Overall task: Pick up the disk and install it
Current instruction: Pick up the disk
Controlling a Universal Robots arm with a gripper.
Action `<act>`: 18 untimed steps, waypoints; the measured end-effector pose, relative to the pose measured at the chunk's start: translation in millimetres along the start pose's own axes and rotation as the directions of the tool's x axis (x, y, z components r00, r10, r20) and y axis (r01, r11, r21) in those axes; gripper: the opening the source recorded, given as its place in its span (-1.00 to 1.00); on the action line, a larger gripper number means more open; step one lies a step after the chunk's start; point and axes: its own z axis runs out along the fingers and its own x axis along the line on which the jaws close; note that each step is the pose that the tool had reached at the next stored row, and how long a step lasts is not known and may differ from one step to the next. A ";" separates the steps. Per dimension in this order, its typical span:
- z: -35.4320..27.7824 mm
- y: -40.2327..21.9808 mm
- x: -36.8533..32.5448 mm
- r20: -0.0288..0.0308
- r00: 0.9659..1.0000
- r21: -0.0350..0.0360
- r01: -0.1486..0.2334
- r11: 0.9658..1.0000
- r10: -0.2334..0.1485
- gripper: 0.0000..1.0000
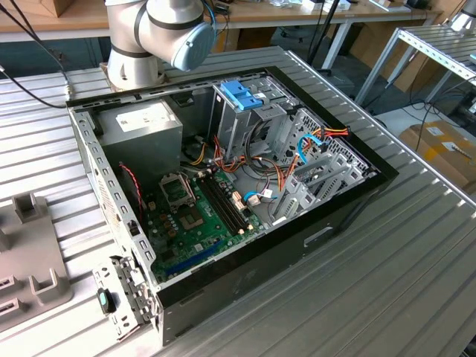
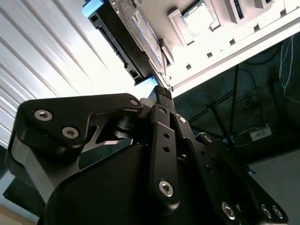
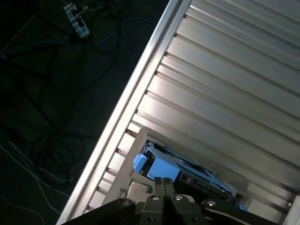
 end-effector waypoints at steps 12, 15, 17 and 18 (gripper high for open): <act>0.1 0.0 0.0 -0.005 0.988 0.005 0.157 0.988 -0.157 -0.79; 0.1 0.0 0.0 -0.005 0.987 0.005 0.163 0.987 -0.163 -0.79; 0.1 0.0 0.0 -0.006 0.980 0.006 0.197 0.980 -0.197 -0.79; 0.1 0.0 0.0 -0.007 0.976 0.007 0.216 0.976 -0.216 -0.79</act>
